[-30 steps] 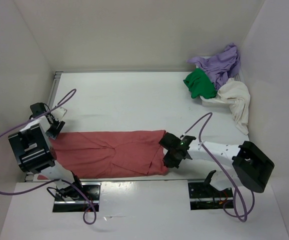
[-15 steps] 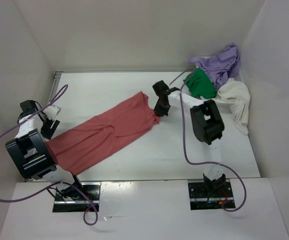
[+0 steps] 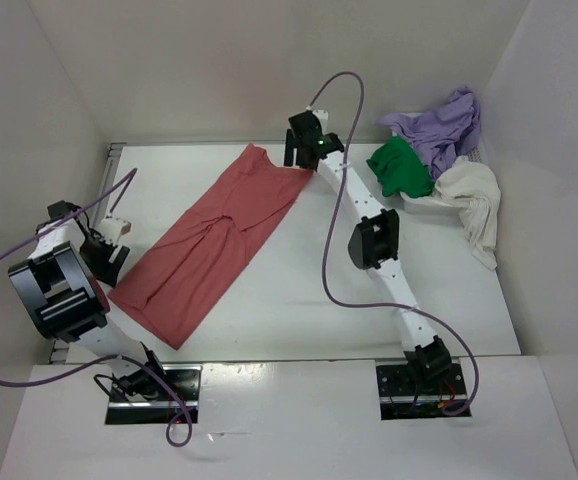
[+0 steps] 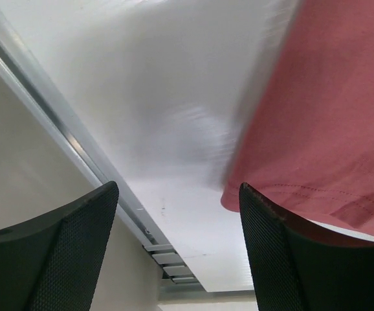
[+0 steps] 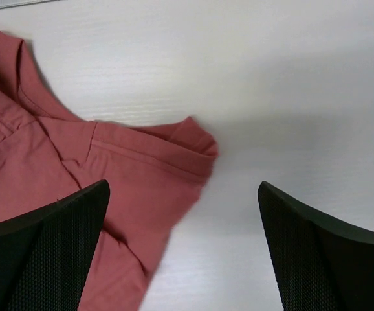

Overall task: Fold and stack the t-shirts
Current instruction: Rotate the tshirt 90 degrees

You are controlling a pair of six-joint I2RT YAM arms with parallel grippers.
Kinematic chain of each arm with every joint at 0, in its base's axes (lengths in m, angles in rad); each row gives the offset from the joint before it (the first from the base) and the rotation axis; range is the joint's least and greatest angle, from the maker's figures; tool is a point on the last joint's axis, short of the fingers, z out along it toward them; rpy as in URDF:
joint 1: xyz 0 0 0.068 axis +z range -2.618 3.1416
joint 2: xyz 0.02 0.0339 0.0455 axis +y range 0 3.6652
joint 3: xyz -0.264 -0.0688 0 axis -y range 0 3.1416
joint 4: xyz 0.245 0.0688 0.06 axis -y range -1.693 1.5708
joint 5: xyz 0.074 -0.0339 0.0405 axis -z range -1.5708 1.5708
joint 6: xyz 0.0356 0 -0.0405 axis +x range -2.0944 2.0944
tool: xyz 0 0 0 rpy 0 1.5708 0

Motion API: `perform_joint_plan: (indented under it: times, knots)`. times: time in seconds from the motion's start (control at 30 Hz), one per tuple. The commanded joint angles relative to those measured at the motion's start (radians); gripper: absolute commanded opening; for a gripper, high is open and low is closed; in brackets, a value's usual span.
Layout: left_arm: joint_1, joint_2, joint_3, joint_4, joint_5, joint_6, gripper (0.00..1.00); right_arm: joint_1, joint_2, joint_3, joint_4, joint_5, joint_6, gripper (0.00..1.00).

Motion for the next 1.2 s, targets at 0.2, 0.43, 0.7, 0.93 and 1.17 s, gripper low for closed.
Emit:
perform_joint_plan:
  times: [0.2,0.43,0.7,0.93,1.17]
  knots:
    - [-0.022,-0.145,-0.171,0.024,0.021,0.010,0.83,0.230,-0.735,-0.775,-0.049,0.185,-0.045,1.00]
    - [0.035,-0.210,-0.164,-0.042,0.144,0.006,0.84,0.656,-0.939,-1.288,0.205,-0.033,0.430,1.00]
    - [0.035,-0.308,-0.201,-0.033,0.144,0.004,0.84,0.851,-0.632,-1.073,0.245,-0.234,0.574,0.65]
    - [0.035,-0.437,-0.294,-0.013,0.144,0.084,0.85,0.851,-0.553,-1.043,0.299,-0.317,0.647,0.62]
    - [0.035,-0.425,-0.305,-0.003,0.165,0.093,0.85,0.851,-0.423,-0.913,0.239,-0.368,0.665,0.62]
